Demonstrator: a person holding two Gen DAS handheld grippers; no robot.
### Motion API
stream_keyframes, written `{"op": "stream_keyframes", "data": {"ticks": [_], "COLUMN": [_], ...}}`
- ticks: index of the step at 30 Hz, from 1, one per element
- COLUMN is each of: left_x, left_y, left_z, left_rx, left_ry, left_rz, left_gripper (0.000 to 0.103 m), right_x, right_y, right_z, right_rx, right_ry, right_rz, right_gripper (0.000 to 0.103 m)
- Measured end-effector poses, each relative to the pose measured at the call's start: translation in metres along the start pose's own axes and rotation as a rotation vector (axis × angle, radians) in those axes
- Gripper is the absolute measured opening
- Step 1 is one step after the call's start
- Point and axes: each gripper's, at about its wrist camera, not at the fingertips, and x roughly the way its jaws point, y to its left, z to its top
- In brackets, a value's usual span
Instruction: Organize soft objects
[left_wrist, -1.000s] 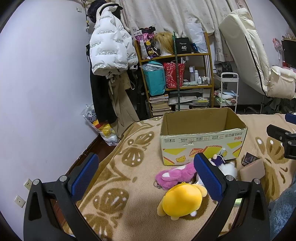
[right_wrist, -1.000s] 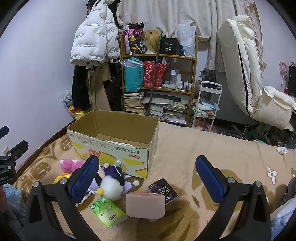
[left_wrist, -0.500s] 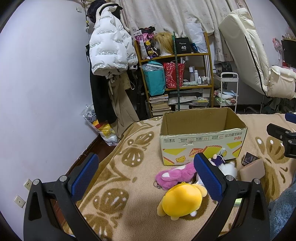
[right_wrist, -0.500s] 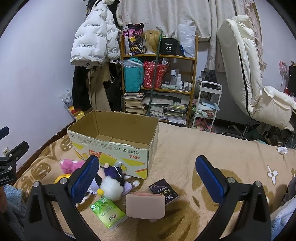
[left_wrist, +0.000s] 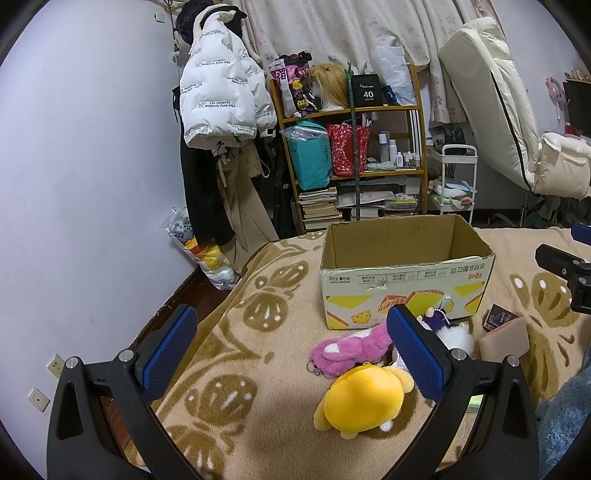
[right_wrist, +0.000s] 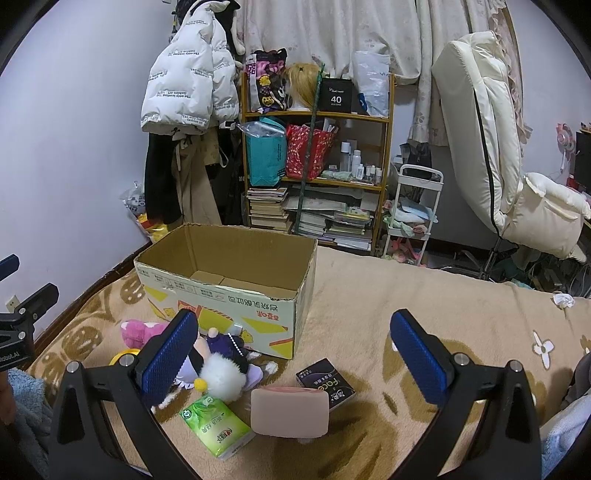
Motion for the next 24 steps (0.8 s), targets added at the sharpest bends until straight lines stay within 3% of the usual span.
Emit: {"op": "stream_keyframes", "data": {"ticks": [24], "left_x": [0.0004], "left_y": [-0.0004], "left_z": [-0.0005], "left_rx": [-0.001], "left_ry": [0.000], "left_rz": [0.001], "left_gripper": [0.101], "right_x": [-0.0004], "right_y": [-0.0013], "right_z": [0.0014], "right_rx": [0.003], "right_ry": [-0.004], "right_rz": [0.003], "right_gripper": [0.103]}}
